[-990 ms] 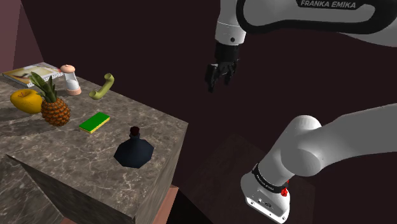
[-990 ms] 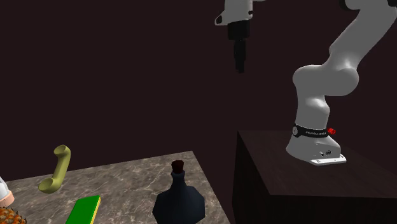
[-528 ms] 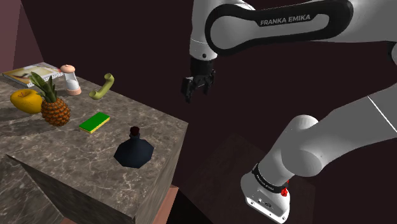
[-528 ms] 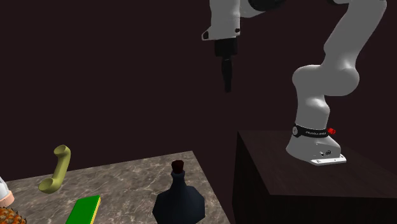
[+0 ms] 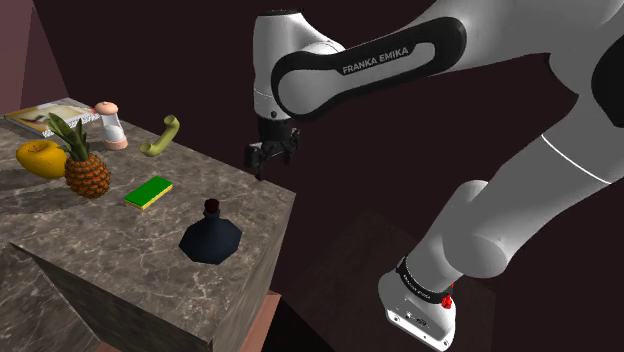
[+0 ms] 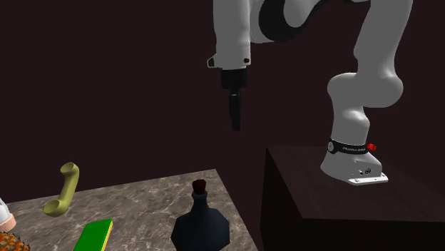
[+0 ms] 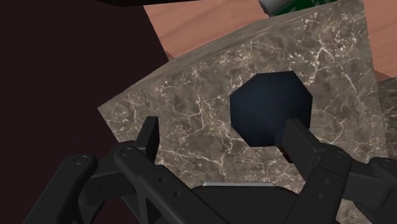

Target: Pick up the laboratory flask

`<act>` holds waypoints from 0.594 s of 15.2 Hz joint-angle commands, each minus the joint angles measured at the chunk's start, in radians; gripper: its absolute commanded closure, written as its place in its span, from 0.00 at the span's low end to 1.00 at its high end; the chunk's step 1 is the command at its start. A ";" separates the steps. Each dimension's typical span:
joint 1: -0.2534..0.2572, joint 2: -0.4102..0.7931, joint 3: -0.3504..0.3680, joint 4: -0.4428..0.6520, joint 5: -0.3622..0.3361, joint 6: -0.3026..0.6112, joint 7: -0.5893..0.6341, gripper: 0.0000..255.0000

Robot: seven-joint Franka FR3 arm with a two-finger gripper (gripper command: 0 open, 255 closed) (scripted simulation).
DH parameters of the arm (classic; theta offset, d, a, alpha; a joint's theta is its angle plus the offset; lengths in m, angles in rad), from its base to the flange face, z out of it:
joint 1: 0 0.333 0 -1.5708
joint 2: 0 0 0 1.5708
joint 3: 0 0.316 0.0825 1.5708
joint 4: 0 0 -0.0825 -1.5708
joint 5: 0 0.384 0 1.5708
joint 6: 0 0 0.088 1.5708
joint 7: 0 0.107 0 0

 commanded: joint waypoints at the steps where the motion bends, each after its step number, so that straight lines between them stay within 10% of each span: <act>1: 0.005 0.081 0.017 0.039 -0.019 0.044 0.034 0.00; 9: 0.050 0.387 0.043 0.226 -0.127 0.158 0.167 0.00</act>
